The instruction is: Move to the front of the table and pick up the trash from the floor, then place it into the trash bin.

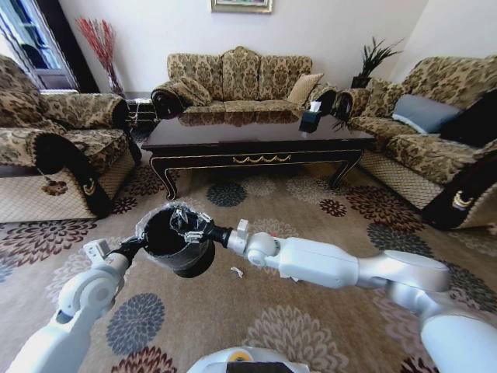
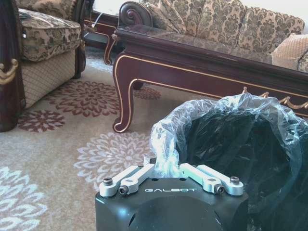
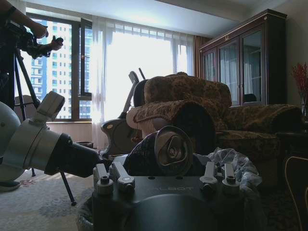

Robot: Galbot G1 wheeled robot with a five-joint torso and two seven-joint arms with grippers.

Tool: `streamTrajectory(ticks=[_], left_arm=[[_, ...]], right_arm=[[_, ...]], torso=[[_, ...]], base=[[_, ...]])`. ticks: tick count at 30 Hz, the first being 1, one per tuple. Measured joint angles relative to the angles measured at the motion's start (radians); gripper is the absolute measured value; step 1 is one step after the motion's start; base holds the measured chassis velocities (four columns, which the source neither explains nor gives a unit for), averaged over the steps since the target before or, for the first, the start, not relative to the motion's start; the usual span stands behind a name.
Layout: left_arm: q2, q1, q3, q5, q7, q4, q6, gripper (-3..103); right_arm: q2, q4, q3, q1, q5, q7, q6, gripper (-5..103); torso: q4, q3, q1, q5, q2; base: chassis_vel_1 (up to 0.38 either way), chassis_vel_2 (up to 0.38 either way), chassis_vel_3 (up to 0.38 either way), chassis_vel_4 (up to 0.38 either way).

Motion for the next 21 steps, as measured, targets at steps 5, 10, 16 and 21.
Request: streamTrajectory(ticks=[5,10,16,21], left_arm=[[0.002,0.002,-0.006,-0.002,0.001,0.003,0.0,4],[0.003,0.002,-0.006,-0.002,0.001,0.011,-0.001,4],[0.003,-0.002,-0.001,-0.002,0.002,0.013,-0.001,4],[0.003,-0.003,-0.011,-0.002,0.002,0.034,-0.002,4]], right_arm=[[0.01,-0.01,-0.001,0.001,0.0,0.0,0.0,65],[-0.015,-0.008,0.013,0.006,0.001,-0.003,0.0,91],[-0.043,-0.003,0.024,0.007,-0.005,-0.022,0.0,100],[-0.073,0.001,0.09,0.004,0.01,-0.022,-0.004,100]], torso=[[0.0,0.0,0.0,0.0,0.0],[0.0,0.0,0.0,0.0,0.0],[-0.0003,0.0,0.0,0.0002,0.0],[-0.0001,0.0,0.0,0.0002,0.0]], base=[[0.0,0.0,0.0,0.0],[0.0,0.0,0.0,0.0],[0.0,0.0,0.0,0.0],[0.0,0.0,0.0,0.0]])
